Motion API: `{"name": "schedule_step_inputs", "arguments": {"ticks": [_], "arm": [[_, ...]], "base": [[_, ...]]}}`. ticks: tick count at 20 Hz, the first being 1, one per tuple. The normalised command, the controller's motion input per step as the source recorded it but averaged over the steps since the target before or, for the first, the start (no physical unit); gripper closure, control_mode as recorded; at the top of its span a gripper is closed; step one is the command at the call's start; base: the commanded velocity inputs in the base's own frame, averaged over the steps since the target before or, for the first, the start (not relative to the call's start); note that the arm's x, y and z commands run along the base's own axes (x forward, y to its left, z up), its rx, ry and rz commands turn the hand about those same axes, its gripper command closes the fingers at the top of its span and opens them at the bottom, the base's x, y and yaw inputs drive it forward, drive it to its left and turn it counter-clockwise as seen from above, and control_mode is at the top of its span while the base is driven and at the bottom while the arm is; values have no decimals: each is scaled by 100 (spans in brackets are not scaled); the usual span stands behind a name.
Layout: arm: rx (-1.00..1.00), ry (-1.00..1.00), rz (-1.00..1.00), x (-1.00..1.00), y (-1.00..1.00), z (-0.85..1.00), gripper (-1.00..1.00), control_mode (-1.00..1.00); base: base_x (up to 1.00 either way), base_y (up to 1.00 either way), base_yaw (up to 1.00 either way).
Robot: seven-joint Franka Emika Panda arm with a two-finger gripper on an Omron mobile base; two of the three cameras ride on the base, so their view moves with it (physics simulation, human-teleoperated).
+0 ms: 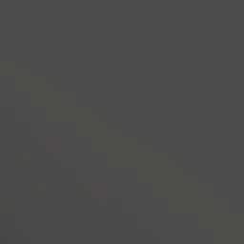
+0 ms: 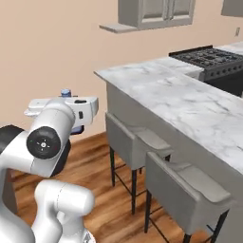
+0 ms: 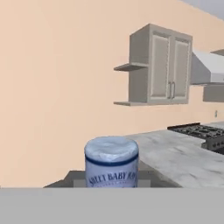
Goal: The dining table condiment station is running low on condiment bottle. Refill the condiment station by opening the cabinet and taking the condiment bottle from the cabinet and placing it on the dining table.
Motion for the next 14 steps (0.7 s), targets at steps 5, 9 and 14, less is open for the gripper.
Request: {"name": "schedule_step_inputs", "arguments": {"ticks": [5, 9, 14], "arm": [[0, 0, 0, 0, 0, 0, 100, 100], [0, 0, 0, 0, 0, 0, 100, 100], [0, 0, 0, 0, 0, 0, 100, 100]], "base": [[85, 68, -65], [85, 80, -61], [91, 64, -60]]}}
